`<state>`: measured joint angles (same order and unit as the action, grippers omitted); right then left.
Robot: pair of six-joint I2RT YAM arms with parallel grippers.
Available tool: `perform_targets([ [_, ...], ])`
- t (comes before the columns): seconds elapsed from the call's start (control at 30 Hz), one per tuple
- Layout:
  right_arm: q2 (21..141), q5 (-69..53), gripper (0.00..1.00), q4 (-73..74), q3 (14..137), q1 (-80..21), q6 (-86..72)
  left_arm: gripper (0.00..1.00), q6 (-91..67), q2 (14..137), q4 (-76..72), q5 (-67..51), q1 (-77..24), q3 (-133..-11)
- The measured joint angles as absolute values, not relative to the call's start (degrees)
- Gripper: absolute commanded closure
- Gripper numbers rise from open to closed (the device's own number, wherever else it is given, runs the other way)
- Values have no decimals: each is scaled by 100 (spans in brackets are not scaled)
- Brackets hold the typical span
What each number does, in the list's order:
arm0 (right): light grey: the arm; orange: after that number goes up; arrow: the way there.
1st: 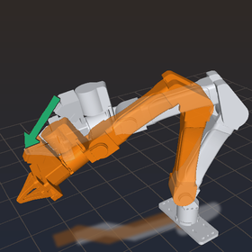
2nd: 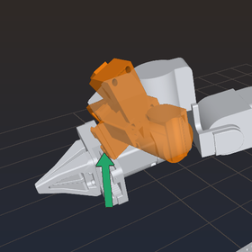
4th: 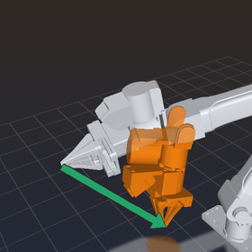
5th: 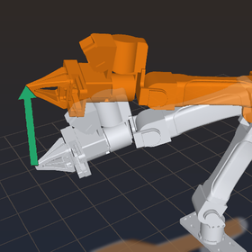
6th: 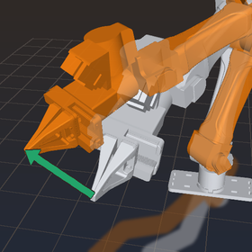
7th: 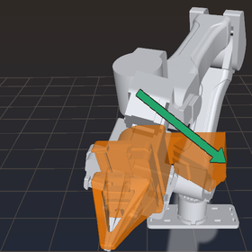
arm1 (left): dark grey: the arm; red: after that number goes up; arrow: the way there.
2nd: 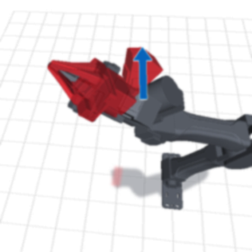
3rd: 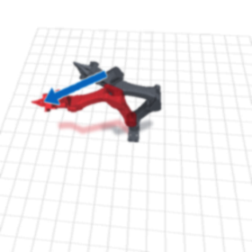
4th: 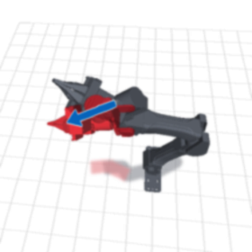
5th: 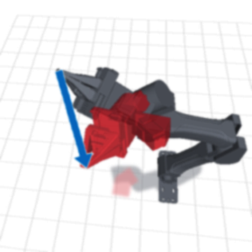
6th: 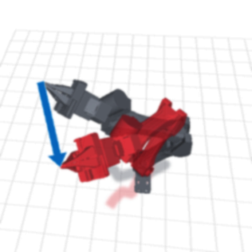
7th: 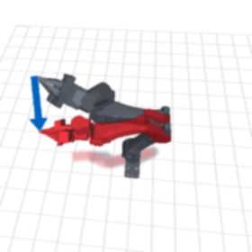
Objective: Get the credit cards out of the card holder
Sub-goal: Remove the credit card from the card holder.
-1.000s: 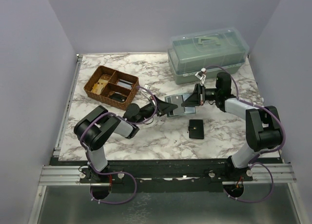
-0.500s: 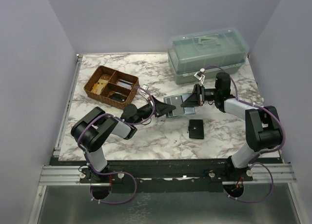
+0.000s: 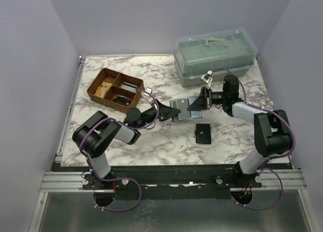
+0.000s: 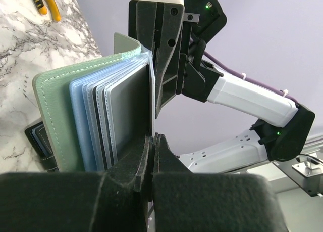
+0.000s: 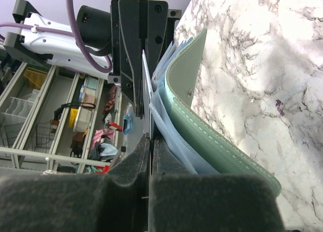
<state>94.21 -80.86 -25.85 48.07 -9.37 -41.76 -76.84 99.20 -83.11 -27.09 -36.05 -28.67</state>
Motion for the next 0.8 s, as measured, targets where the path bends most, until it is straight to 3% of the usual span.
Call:
perform_targets([
  [0.7, 9421, -8114, 100, -2867, 4757, -768, -4346, 100, -7723, 9456, -8346, -2803, -3286, -2484],
  [0.8, 9421, -8197, 89, -3306, 4644, -773, -4639, 100, -7738, 9474, -8348, -2838, -3286, -2550],
])
